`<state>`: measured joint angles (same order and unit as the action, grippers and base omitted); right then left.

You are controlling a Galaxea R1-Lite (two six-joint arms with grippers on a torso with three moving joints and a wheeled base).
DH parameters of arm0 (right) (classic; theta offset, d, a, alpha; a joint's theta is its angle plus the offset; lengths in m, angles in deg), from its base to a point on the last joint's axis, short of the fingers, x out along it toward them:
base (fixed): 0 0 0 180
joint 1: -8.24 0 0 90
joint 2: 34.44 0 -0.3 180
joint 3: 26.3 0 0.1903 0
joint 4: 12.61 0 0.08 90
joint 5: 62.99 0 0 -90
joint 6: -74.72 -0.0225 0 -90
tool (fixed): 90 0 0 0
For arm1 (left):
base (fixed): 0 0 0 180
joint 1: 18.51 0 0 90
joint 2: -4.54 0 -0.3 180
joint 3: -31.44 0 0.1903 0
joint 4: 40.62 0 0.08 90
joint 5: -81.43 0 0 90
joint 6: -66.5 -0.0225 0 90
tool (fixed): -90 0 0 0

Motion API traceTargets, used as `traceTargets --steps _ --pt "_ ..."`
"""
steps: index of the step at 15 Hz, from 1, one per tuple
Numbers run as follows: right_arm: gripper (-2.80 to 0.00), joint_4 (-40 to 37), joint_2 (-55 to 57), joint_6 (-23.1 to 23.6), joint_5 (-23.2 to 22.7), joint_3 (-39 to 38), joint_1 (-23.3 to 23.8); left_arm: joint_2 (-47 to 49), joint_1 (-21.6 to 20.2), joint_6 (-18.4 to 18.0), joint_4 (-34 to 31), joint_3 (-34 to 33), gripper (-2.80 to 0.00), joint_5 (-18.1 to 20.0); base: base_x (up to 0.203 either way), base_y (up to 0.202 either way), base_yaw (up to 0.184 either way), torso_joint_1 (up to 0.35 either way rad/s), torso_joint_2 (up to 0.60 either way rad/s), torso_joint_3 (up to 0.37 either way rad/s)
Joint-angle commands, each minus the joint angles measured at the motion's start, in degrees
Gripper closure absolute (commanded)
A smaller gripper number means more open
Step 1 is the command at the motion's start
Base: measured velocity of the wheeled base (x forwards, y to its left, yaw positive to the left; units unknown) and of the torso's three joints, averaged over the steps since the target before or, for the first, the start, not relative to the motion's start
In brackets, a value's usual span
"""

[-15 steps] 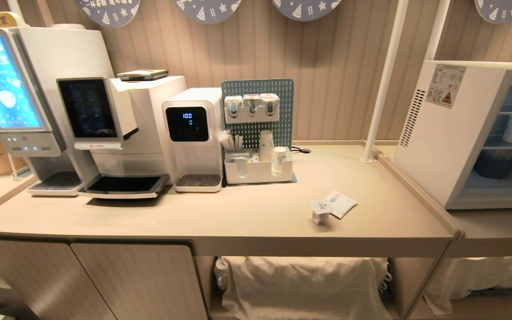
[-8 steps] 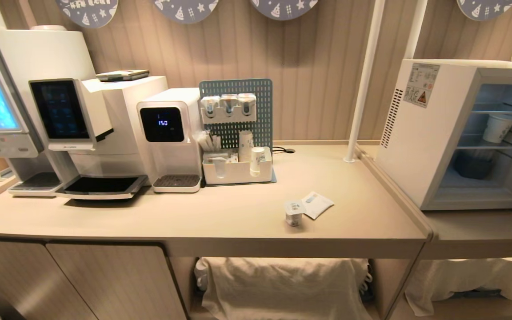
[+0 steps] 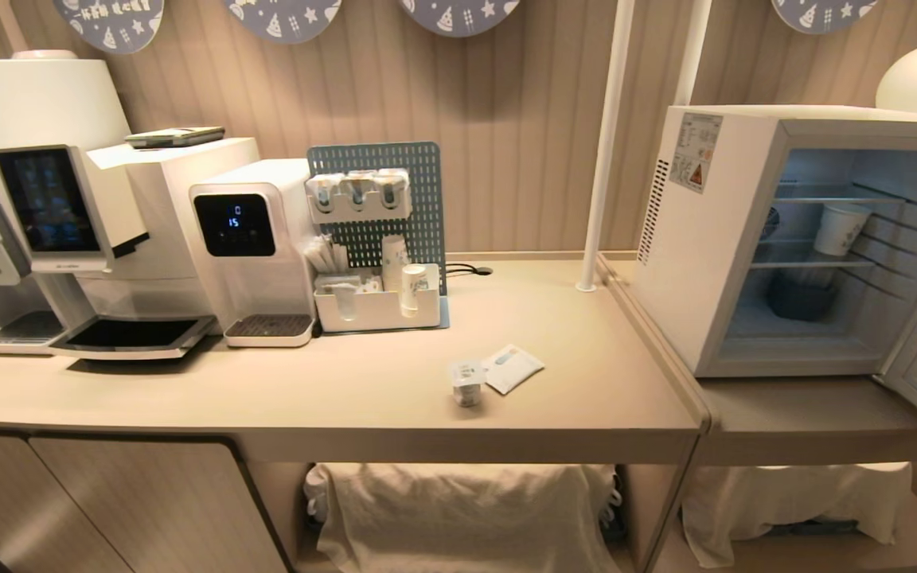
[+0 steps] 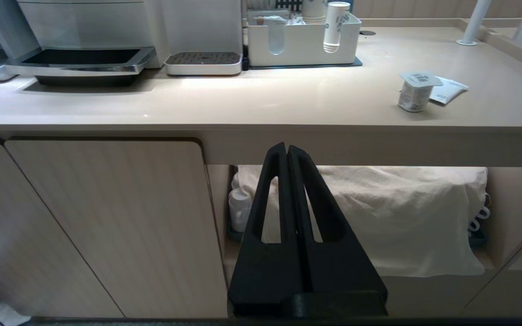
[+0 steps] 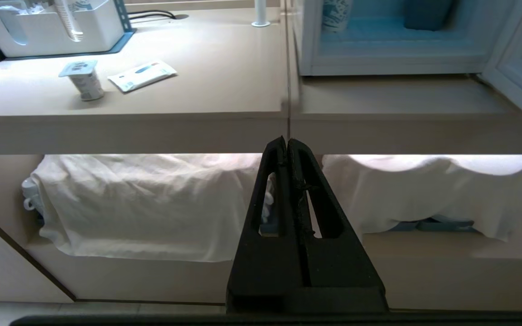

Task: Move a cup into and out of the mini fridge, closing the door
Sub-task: Close the freezer door

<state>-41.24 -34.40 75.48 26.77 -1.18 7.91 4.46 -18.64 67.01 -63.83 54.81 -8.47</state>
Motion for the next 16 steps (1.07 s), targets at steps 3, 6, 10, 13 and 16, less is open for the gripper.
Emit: traceTargets --steps 3,6,10,13,16 --pt "0.0 0.0 0.1 0.0 0.0 0.0 0.0 0.1 0.0 0.0 0.0 -0.2 0.0 0.0 0.0 -0.197 0.001 0.003 0.0 0.0" --pt "0.0 0.0 0.1 0.0 0.0 0.0 0.0 0.1 0.0 0.0 0.0 -0.2 0.0 0.0 0.0 -0.194 0.001 0.004 0.0 0.004" --pt "0.0 0.0 0.1 0.0 0.0 0.1 0.0 0.1 0.0 0.0 0.0 -0.2 0.0 0.0 0.0 -0.192 0.0 0.003 0.0 0.001" --pt "0.0 0.0 0.1 0.0 0.0 0.0 0.0 0.1 0.0 0.0 0.0 -0.2 0.0 0.0 0.0 -0.194 0.0 0.002 0.0 0.003" --pt "0.0 -0.1 0.1 0.0 0.0 0.0 0.0 0.1 0.0 0.0 0.0 -0.2 0.0 0.0 0.0 -0.195 -0.001 0.005 0.0 0.005"
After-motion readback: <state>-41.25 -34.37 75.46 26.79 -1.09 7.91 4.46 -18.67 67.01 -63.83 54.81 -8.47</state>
